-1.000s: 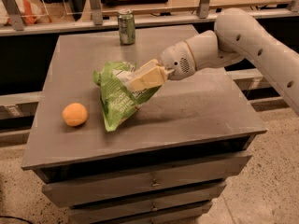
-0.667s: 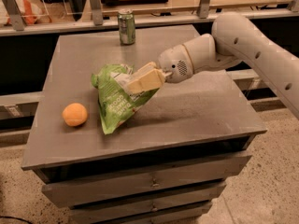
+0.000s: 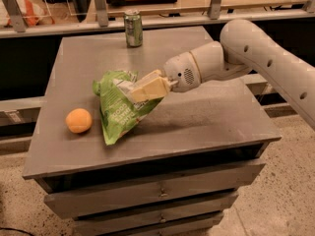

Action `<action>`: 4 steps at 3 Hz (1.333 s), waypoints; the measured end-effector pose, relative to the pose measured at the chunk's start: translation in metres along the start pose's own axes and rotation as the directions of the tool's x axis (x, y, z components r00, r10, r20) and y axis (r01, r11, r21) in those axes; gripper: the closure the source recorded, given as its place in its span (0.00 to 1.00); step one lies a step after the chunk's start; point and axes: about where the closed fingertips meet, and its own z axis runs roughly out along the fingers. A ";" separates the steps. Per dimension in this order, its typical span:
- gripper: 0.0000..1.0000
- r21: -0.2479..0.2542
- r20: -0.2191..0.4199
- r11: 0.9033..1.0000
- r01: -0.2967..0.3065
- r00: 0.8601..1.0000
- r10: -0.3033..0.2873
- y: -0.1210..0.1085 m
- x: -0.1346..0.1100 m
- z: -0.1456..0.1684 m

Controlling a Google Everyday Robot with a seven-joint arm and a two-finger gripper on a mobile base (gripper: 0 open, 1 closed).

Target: Move green rice chip bag near orange

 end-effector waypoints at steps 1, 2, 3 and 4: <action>0.60 -0.007 0.005 1.000 -0.006 1.000 0.006 0.003 0.001 0.000; 0.37 -0.016 0.013 1.000 -0.008 1.000 0.008 0.006 0.002 -0.002; 0.14 -0.016 0.015 1.000 -0.008 1.000 0.008 0.010 0.004 -0.004; 0.00 -0.007 0.019 1.000 -0.006 1.000 0.006 0.014 0.004 -0.006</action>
Offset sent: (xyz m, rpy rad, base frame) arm -0.0094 -0.0106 0.0017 0.0290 0.0200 0.0017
